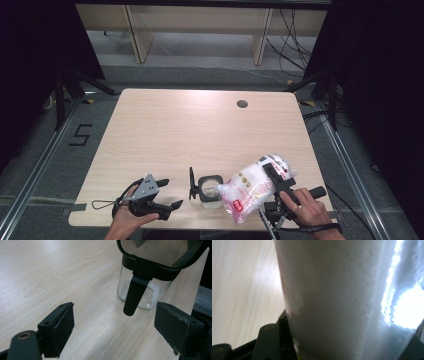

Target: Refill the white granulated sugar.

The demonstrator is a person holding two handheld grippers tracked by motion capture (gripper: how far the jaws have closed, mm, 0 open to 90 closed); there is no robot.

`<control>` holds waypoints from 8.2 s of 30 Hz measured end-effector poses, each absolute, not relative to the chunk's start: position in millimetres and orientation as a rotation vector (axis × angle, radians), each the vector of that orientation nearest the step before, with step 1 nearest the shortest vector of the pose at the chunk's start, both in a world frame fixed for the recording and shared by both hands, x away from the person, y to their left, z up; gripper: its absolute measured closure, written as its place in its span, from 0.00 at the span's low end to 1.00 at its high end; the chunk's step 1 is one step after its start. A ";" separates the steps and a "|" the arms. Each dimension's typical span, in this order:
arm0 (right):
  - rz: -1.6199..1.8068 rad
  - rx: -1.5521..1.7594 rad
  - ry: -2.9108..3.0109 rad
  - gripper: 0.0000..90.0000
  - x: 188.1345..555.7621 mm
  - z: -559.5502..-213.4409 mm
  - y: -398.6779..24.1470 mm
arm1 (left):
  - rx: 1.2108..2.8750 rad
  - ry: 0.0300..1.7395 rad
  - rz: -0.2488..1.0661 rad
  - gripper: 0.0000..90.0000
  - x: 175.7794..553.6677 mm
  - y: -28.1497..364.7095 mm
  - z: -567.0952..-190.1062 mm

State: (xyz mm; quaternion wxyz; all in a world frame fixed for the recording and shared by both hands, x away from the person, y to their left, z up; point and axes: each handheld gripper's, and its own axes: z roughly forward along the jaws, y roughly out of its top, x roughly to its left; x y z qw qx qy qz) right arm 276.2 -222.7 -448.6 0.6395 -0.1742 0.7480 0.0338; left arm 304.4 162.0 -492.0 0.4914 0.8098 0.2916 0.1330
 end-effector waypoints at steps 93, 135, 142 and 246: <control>0.126 -0.407 1.669 0.45 273.8 -442.2 -226.0 | 1.961 0.711 0.312 0.18 304.1 162.2 -492.8; 0.119 -0.428 1.668 0.45 274.3 -441.9 -226.3 | 1.960 0.704 0.326 0.18 305.4 164.5 -492.3; 0.109 -0.397 1.694 0.45 273.0 -443.8 -226.1 | 1.946 0.738 0.309 0.18 304.2 163.7 -492.6; 0.113 -0.391 1.666 0.45 271.1 -438.9 -228.2 | 1.943 0.741 0.304 0.18 304.6 163.4 -493.3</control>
